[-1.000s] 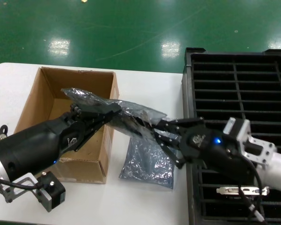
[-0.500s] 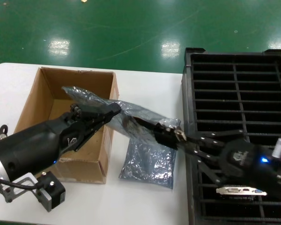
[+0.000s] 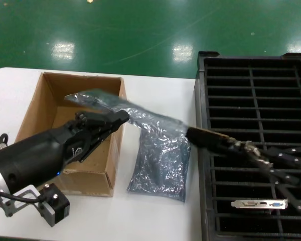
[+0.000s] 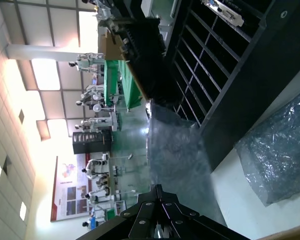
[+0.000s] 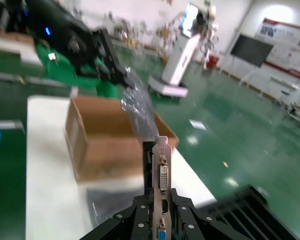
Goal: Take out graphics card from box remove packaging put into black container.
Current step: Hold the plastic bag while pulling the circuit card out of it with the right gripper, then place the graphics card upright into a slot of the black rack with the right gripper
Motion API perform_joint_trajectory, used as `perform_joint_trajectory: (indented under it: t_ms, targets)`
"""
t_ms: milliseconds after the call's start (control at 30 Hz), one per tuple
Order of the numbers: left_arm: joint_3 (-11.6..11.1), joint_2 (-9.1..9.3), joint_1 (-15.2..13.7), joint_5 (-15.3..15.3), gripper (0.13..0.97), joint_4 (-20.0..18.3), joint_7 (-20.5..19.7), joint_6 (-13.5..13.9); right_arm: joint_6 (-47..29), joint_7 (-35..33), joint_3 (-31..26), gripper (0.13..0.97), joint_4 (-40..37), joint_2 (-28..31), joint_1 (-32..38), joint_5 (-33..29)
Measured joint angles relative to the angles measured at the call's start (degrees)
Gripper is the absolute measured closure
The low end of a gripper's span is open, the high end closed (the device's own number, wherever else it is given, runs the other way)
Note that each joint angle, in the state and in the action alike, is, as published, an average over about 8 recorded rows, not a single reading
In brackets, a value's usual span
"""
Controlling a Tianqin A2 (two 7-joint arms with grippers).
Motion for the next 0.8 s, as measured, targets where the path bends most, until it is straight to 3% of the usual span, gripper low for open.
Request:
perform_joint_trajectory:
  t_ms: [233,533,800]
  targets:
    - [0.0,0.0,0.0,0.0,0.957,0.0,0.0,0.0,2.2,10.1,1.4,0.907,4.4,6.5,-2.9,-9.2]
    - [0.0,0.0,0.0,0.0,0.957,0.0,0.0,0.0,-3.6,25.9,-5.8,0.907,7.3,9.2,6.4,-25.1]
    - [0.0,0.0,0.0,0.0,0.957,0.0,0.0,0.0,-5.5,29.5,-7.6,0.907,7.5,8.2,9.5,-29.2]
